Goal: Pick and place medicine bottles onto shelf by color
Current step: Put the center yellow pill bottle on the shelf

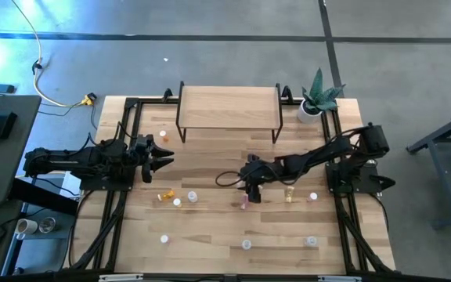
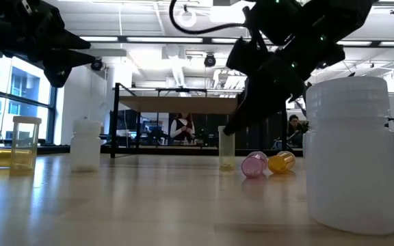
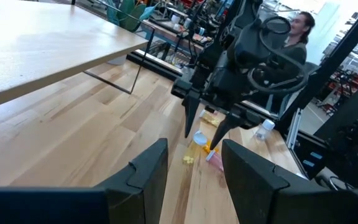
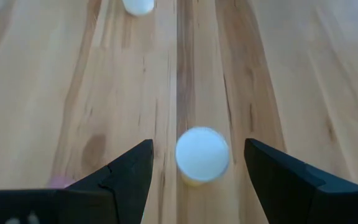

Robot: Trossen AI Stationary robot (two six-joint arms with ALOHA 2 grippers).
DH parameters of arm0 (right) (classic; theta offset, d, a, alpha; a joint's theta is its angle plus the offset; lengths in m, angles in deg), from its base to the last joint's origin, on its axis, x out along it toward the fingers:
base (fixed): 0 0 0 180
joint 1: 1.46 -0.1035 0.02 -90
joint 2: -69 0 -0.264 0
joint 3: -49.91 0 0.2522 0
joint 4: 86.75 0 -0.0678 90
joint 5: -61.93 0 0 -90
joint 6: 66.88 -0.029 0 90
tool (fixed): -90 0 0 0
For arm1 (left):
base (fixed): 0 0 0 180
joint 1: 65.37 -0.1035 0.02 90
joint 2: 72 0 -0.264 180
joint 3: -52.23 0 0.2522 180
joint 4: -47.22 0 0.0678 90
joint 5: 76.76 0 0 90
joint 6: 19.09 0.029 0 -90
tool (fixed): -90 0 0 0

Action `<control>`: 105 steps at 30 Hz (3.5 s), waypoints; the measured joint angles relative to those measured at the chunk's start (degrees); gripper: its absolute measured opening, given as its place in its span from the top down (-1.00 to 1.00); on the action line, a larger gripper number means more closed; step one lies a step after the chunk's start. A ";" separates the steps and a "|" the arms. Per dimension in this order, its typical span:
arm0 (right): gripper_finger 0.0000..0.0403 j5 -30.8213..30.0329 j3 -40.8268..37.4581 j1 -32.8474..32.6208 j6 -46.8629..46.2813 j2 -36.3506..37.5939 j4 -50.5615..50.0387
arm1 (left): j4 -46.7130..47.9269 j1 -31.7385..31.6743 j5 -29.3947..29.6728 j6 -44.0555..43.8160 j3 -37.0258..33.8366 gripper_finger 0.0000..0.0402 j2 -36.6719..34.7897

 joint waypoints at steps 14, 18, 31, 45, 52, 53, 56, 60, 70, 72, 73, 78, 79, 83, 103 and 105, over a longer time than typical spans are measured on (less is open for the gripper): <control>0.24 0.00 0.00 0.00 -0.44 -0.15 0.13 | 0.00 0.00 -0.02 0.02 0.00 0.29 0.00; 0.36 0.00 0.00 0.00 -0.46 -0.14 0.13 | 0.00 0.00 -0.02 0.02 0.00 0.29 0.00; 0.47 0.52 0.00 0.02 -3.99 -0.08 0.11 | 0.00 0.01 -0.02 0.02 0.00 0.29 0.00; 0.47 -1.59 10.25 0.31 -9.49 -0.07 -6.62 | 0.00 0.02 -0.02 0.04 0.00 0.29 0.00; 0.47 -2.60 19.22 2.51 -9.46 -0.05 -13.38 | 0.00 0.02 -0.02 0.04 0.00 0.29 0.00; 0.47 -2.60 20.20 2.84 -9.46 -0.05 -13.40 | 0.00 0.02 -0.02 0.04 0.00 0.29 0.00; 0.47 -2.60 22.87 3.86 -9.46 -0.05 -13.44 | 0.00 0.01 -0.02 0.04 0.00 0.29 0.00; 0.47 -2.60 25.89 5.21 -9.42 -0.05 -13.63 | 0.00 0.00 -0.02 1.95 0.00 0.29 0.00; 0.47 -5.62 33.94 9.91 -4.86 -0.05 -18.47 | 0.00 0.00 0.03 3.06 0.00 0.29 0.00; 0.47 -5.71 35.94 11.33 -3.65 -0.05 -20.58 | 0.00 0.00 0.13 3.06 0.00 0.29 0.00; 0.47 -5.75 37.07 12.10 -2.92 -0.05 -21.65 | 0.00 0.00 0.34 3.06 0.00 0.29 0.00; 0.47 -6.26 42.64 16.82 0.15 -0.05 -28.09 | -0.02 0.00 1.85 3.08 0.00 0.29 0.00; 0.47 -6.97 43.64 17.91 0.76 -0.05 -29.42 | -0.02 0.00 2.23 3.08 0.00 0.29 0.00; 0.47 -8.09 47.15 22.54 3.78 -0.05 -34.09 | -0.02 0.00 4.66 2.92 0.00 0.29 0.00; 0.47 2.69 50.51 39.83 7.96 -2.31 -38.66 | -0.04 -0.02 13.47 -0.59 0.02 0.29 0.00; 0.47 3.02 50.51 39.85 8.15 -3.67 -39.21 | -0.06 -0.02 13.69 -1.50 0.02 0.29 0.00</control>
